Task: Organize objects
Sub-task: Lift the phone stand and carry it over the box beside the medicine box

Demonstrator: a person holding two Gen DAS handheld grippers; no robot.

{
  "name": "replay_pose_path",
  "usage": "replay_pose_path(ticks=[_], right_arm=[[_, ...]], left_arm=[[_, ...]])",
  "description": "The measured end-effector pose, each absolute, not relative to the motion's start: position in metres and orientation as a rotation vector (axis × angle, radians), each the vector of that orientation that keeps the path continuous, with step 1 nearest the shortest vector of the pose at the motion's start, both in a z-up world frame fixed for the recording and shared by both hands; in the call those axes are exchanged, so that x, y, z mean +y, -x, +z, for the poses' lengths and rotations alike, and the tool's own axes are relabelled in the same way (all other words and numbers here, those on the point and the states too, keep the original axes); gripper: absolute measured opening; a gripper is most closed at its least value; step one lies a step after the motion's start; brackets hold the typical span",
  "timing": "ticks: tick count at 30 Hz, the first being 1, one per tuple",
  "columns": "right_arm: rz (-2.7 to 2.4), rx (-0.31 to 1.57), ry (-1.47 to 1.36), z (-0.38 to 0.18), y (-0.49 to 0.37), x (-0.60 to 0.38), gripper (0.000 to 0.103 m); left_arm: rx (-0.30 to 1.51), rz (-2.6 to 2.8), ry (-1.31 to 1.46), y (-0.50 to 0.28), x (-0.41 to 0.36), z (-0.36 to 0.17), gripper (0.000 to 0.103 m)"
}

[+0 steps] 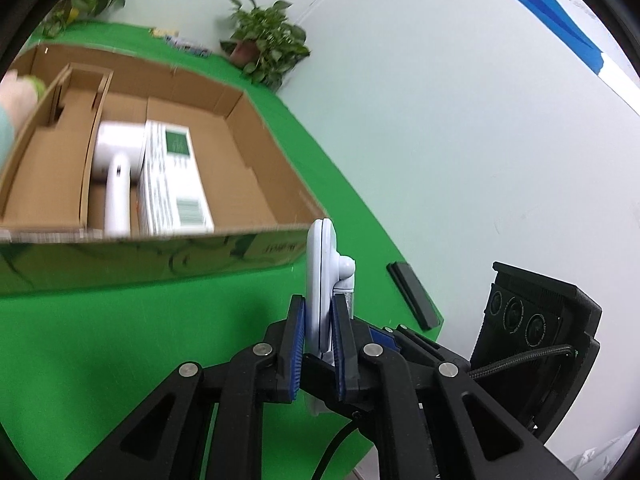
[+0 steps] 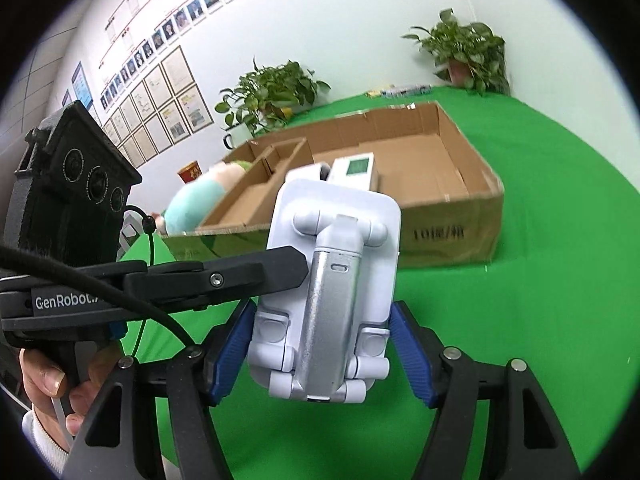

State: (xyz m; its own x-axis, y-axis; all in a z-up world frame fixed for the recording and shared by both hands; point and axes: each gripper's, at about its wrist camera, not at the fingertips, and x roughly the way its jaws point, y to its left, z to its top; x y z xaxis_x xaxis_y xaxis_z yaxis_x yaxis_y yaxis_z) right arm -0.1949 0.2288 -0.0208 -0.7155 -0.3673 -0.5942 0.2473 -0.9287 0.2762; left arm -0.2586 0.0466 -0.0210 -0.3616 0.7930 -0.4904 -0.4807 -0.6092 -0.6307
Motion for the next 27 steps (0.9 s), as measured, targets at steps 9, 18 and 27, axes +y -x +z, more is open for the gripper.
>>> replay_pose_path(ticks=[9, 18, 27], right_arm=[[-2.666, -0.181, -0.855, 0.017, 0.213, 0.229, 0.067], [-2.693, -0.102, -0.769, 0.052, 0.239, 0.229, 0.067], [-2.631, -0.086, -0.884, 0.060, 0.297, 0.240, 0.067]], left_arm=[[-0.481, 2.063, 0.911, 0.286, 0.050, 0.031, 0.009], [-0.461, 2.087, 0.834, 0.310, 0.054, 0.086, 0.009], [-0.450, 2.095, 0.905, 0.365, 0.069, 0.101, 0.009]])
